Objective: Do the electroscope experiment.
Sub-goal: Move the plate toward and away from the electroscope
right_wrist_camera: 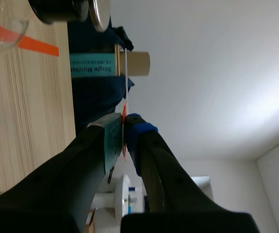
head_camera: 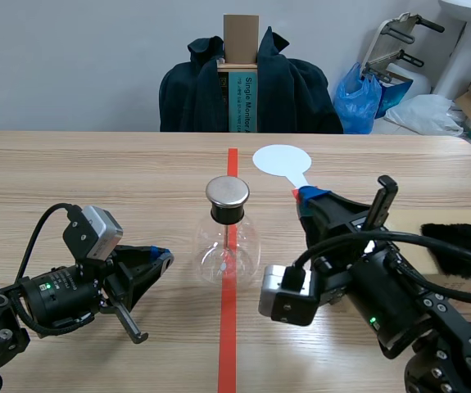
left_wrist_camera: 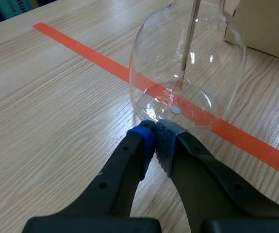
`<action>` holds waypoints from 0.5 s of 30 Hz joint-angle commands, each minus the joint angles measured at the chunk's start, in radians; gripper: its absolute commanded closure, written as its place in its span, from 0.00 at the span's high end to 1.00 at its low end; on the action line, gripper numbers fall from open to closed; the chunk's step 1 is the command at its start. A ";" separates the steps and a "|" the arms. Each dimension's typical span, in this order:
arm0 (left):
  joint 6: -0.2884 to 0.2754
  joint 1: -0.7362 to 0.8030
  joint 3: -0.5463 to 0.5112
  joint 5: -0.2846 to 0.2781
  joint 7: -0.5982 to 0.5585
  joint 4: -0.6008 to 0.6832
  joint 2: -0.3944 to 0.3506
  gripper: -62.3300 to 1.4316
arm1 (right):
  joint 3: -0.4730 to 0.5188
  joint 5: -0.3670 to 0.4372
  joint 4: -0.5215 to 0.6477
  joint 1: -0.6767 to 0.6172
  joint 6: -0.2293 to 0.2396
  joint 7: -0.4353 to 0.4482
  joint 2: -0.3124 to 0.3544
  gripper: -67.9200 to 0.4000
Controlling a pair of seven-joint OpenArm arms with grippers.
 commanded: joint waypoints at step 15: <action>-0.001 -0.006 -0.005 -0.014 -0.013 0.017 0.005 0.07 | 0.003 0.008 0.013 0.010 -0.014 -0.163 0.011 0.02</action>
